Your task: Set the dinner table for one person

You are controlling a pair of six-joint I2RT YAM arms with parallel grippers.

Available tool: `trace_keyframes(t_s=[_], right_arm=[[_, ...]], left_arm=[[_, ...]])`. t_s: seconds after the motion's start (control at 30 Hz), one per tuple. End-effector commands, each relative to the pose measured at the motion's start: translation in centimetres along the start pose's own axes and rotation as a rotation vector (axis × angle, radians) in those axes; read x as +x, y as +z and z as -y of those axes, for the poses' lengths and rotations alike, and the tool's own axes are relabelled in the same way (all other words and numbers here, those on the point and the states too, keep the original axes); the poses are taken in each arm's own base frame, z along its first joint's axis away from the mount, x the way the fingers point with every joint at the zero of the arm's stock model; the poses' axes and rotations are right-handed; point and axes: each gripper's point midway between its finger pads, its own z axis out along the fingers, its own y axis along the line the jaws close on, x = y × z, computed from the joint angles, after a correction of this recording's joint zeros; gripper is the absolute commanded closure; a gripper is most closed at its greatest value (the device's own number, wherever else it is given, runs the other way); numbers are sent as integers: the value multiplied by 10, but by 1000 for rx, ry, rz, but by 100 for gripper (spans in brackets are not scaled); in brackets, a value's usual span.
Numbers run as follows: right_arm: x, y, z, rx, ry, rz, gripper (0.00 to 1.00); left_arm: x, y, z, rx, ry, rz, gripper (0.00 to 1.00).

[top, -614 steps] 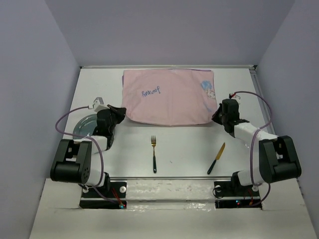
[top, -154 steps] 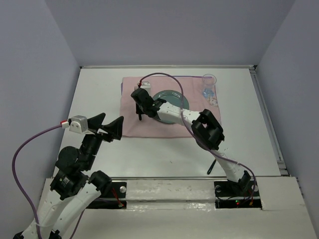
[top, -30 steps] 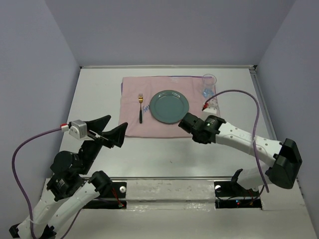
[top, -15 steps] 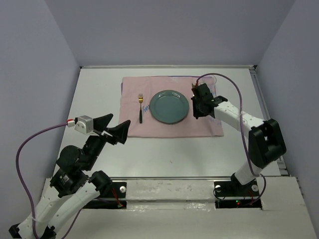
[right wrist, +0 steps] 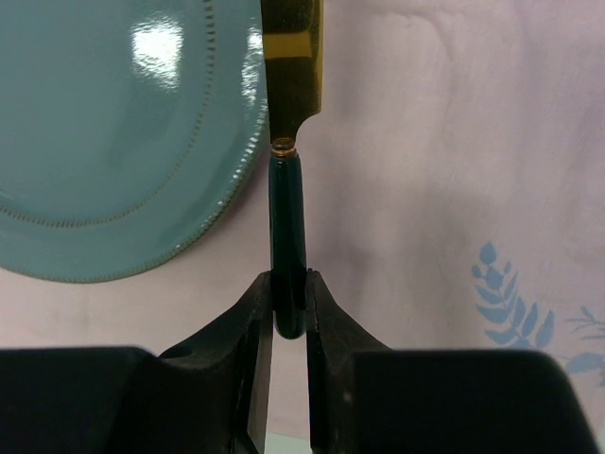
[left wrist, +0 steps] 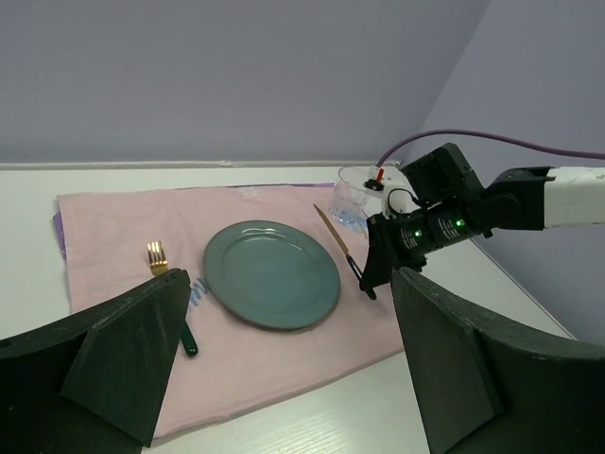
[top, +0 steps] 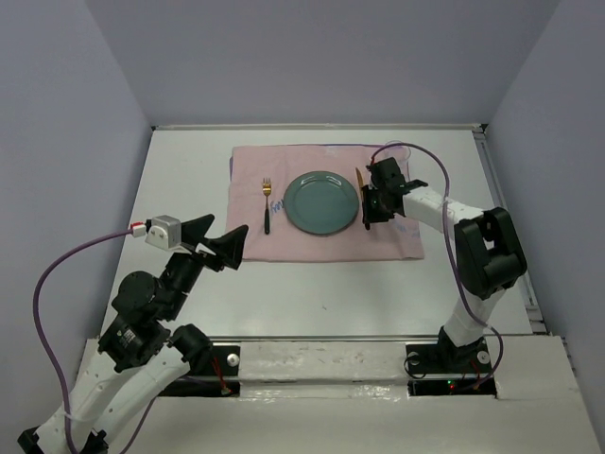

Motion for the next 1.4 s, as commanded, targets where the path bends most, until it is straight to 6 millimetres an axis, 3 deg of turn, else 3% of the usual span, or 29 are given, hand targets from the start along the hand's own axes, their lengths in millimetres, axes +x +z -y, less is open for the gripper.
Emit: trace_keyframes(t_s=[0.0,0.03,0.33,0.47,0.73,1.07,1.37], right_arm=[[-29,3,1,-10,47,72,100],[-30,5,11,19,65,72,100],[-43,5,28,51,120,93,100],[-36,14,31,71,123,56,100],[-30,9,24,39,152,29,100],[-18,8,31,78,164,-20,98],[-13,18,33,88,144,-58,92]], left_arm=[[-16,4,5,14,2,42,1],[-16,4,4,13,3,41,1],[-15,6,2,1,5,37,1],[-13,7,3,7,7,31,1],[-13,7,2,6,8,30,1],[-17,8,4,11,0,49,1],[-18,9,2,5,1,51,1]])
